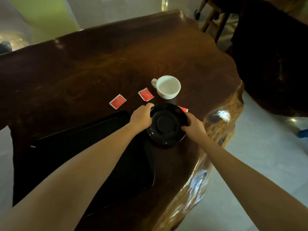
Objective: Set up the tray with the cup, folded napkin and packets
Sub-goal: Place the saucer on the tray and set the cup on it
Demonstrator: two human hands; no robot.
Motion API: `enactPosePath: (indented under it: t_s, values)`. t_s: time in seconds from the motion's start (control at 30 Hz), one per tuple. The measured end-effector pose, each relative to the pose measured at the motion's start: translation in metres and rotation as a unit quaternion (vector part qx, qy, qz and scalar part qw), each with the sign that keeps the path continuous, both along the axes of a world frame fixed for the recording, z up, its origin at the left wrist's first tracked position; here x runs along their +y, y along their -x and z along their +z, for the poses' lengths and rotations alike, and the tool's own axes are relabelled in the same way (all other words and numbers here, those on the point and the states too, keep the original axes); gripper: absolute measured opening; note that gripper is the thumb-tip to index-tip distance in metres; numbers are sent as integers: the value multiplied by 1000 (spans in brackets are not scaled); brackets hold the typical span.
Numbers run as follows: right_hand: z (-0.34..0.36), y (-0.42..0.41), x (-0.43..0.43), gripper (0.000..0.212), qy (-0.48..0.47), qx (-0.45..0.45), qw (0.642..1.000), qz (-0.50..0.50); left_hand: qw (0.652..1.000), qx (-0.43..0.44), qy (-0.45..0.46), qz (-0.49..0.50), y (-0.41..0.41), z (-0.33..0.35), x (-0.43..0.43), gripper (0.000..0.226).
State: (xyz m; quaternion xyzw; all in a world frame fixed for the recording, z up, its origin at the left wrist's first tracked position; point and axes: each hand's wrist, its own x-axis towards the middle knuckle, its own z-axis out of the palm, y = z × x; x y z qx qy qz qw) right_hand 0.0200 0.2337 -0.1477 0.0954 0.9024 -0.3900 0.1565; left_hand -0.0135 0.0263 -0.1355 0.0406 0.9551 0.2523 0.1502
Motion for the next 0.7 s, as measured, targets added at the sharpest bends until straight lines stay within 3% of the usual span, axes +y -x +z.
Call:
enactPosePath:
  t_s: [0.17,0.33,0.5,0.7]
  values:
    - [34,11,-11,61,40,39,998,20,993,21,-92,68,-9,23,-19,50]
    - [51,10,-44,56,55,38,996,58,965,-19,-206,163,-39,45,-61,46]
    - [46,-10,-100,50,103,16,992,75,894,-78,-325,300,-84,51,-119,41]
    - [25,-40,-186,45,101,-60,988,101,781,-135,-379,477,-152,31,-190,30]
